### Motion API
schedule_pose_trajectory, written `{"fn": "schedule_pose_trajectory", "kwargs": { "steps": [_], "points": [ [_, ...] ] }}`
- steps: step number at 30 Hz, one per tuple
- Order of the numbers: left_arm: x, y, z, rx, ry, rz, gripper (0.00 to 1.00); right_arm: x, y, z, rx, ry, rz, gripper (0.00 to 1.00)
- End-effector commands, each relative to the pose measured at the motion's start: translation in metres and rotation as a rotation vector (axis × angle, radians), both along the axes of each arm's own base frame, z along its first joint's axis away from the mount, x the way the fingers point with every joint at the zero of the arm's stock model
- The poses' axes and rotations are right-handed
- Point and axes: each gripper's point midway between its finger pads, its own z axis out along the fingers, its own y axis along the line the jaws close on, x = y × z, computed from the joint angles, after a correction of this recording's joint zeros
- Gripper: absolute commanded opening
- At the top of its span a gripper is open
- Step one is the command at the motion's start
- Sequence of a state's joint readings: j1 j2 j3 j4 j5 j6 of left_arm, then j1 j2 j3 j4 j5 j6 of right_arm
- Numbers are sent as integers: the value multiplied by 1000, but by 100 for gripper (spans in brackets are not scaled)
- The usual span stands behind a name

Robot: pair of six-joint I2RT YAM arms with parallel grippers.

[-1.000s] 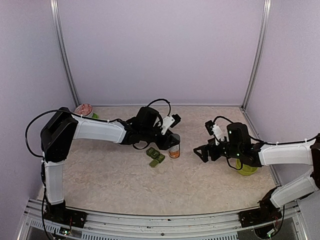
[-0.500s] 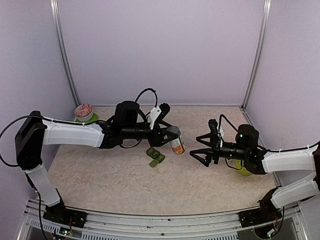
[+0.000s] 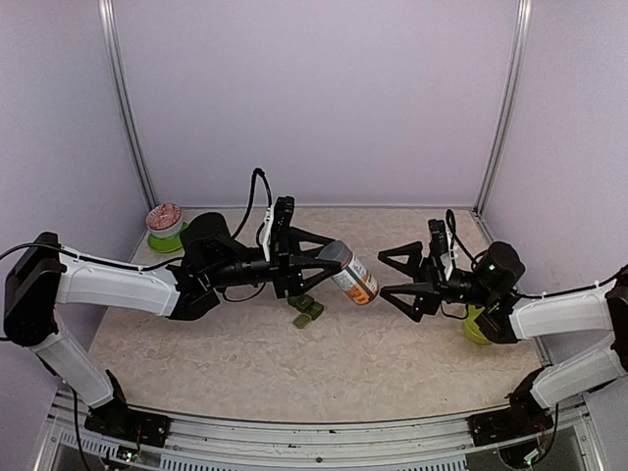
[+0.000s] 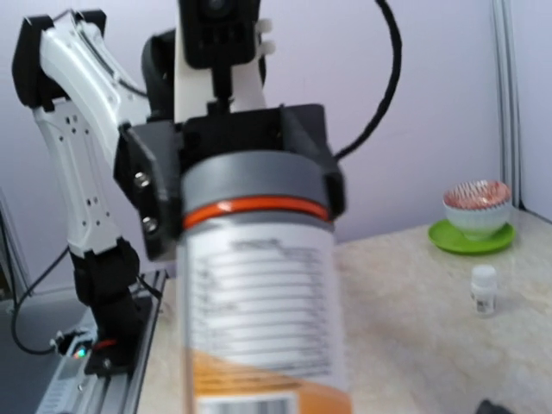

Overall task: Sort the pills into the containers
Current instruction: Pass from the left arm to the right

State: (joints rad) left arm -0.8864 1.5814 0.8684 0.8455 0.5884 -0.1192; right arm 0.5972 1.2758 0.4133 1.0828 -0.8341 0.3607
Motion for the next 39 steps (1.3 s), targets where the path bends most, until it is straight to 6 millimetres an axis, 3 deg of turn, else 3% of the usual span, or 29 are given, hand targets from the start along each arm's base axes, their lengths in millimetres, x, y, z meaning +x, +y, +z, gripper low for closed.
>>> {"fn": "schedule_pose_trajectory", "kwargs": {
  "steps": [1,6,17,26,30,39],
  "points": [
    [-22,10,51,-196,-88,-45,14,-11,13,27,76,-60,68,99],
    [-30,9,57,-247,-104,-58,14,-13,31,31,92,-55,92,97],
    [-34,2,46,-238,-131,-45,15,-20,54,48,133,-67,144,91],
    [-35,5,47,-251,-145,-32,15,-24,59,44,126,-57,174,70],
    [-36,7,47,-252,-154,-29,15,-26,58,38,122,-52,174,70],
    [-35,7,47,-255,-150,-24,14,-31,57,34,118,-51,201,80]
  ]
}}
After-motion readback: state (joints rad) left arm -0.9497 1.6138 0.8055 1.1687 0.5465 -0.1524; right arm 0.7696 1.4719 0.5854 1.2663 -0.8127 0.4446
